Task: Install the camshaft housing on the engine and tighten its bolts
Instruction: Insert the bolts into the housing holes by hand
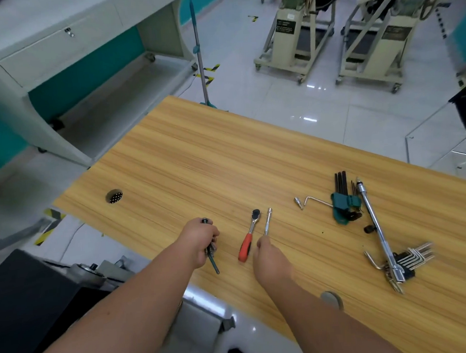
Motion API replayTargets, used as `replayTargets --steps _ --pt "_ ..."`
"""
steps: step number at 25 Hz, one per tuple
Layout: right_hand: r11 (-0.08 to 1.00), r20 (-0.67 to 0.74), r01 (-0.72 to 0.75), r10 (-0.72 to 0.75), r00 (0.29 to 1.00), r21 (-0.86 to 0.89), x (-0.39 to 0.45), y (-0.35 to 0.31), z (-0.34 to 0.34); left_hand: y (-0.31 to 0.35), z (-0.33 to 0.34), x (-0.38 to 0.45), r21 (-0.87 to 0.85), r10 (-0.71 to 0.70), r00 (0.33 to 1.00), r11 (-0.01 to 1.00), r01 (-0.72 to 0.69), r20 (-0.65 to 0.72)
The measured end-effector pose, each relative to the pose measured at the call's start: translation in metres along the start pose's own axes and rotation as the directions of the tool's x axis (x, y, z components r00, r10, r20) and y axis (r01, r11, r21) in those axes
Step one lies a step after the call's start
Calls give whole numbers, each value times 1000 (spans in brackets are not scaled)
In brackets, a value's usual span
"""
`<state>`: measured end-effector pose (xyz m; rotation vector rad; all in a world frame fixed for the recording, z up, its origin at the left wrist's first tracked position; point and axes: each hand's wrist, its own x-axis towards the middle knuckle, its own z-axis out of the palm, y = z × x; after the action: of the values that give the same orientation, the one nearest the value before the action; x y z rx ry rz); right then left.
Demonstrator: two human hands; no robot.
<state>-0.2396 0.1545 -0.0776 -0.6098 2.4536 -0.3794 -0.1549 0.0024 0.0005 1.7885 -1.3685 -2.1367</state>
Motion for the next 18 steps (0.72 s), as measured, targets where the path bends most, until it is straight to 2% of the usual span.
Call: replayTargets --steps 7,12,15,18 --pt "999 33 -28 27 999 27 -1 -2 -8 5 -5 -5 -10 22 1000 1000 -22 17" --pt "999 20 -2 1 1000 37 -4 -9 -10 6 -13 -6 -115 -16 999 993 21 46" --pt "995 -65 22 -15 998 98 -8 -15 -11 4 -19 -7 -171 -46 998 984 53 48" --pt "955 -202 119 -64 977 273 -16 -43 -19 8 -29 -16 -231 -46 998 971 54 42"
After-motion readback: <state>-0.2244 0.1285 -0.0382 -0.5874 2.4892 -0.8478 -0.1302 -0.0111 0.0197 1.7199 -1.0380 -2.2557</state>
